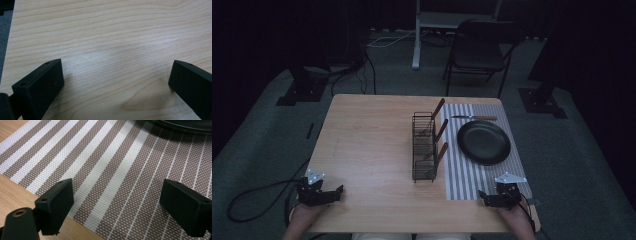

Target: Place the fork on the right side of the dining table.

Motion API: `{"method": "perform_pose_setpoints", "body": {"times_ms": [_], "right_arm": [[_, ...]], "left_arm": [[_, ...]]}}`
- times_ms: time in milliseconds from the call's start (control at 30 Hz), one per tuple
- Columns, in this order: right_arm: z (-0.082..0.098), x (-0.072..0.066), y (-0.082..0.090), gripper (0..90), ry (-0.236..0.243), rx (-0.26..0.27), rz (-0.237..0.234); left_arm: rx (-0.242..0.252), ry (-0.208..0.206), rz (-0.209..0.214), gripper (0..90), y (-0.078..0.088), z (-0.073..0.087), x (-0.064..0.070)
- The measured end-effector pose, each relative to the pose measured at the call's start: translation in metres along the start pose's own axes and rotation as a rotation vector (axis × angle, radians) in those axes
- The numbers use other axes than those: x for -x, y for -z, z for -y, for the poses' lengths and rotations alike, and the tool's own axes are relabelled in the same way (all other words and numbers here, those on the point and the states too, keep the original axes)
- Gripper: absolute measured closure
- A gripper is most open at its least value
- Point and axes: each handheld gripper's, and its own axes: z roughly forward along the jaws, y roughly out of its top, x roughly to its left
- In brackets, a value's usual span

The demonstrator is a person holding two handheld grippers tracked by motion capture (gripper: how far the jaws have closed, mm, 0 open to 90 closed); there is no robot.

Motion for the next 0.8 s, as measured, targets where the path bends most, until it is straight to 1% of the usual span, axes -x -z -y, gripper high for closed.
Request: {"method": "perform_pose_setpoints", "body": {"times_ms": [133, 367, 433, 533, 600, 633, 700, 767, 800], "right_arm": [[-0.003, -0.001, -0.001, 11.1, -0.011, -0.019, 0.009], [-0.01, -0.002, -0.001, 12.3, -0.01, -0.065, 0.014], [-0.012, -0.002, -0.001, 13.0, -0.012, -0.076, 0.002], [-0.015, -0.003, 0.0, 13.0, -0.024, -0.07, -0.014], [-0.018, -0.004, 0.002, 13.0, -0.024, -0.064, -0.014], [-0.019, -0.005, 0.003, 13.0, -0.025, -0.062, -0.022], [-0.023, -0.005, 0.005, 13.3, -0.028, -0.049, -0.018], [-0.026, -0.005, 0.008, 13.9, -0.037, -0.034, -0.032], [-0.028, -0.005, 0.01, 13.9, -0.039, -0.024, -0.03]], "left_arm": [[0.001, 0.0, 0.0, 0.0, 0.0, 0.0, 0.0], [0.002, -0.002, 0.001, 0.0, 0.0, 0.0, 0.0], [0.002, -0.002, 0.001, 0.0, 0.0, 0.0, 0.0], [0.0, -0.004, 0.001, 0.0, 0.0, 0.0, 0.0], [0.0, -0.004, 0.001, 0.0, 0.0, 0.0, 0.0], [0.001, -0.003, 0.001, 0.0, 0.0, 0.0, 0.0], [0.0, -0.004, 0.001, 0.0, 0.0, 0.0, 0.0], [0.001, -0.003, 0.001, 0.0, 0.0, 0.0, 0.0], [0.001, -0.003, 0.001, 0.0, 0.0, 0.0, 0.0]]}}
